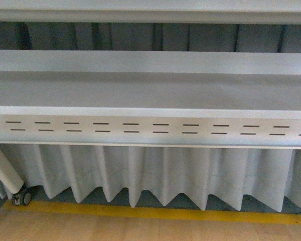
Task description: Wind up and store yellow beetle toy
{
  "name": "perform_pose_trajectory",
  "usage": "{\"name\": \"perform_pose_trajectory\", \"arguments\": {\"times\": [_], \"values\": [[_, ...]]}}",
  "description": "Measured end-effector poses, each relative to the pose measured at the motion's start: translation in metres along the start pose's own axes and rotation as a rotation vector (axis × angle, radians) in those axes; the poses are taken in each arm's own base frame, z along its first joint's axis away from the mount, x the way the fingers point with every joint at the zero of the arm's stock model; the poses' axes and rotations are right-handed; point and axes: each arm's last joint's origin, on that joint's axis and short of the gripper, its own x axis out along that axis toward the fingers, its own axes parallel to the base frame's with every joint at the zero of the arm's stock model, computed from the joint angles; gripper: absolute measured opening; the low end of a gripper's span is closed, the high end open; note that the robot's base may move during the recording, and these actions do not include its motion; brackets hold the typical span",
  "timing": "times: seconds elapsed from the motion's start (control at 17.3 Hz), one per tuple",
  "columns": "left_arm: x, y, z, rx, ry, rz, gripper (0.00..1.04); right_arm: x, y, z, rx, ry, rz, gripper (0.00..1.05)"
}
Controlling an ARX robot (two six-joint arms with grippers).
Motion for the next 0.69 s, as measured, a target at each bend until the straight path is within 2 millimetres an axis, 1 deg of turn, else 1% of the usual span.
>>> {"name": "perform_pose_trajectory", "arguments": {"times": [0.69], "values": [[0.0000,0.0000,0.0000,0.000,0.000,0.000,0.98,0.0000,0.0000,0.0000,0.000,0.000,0.000,0.98]]}}
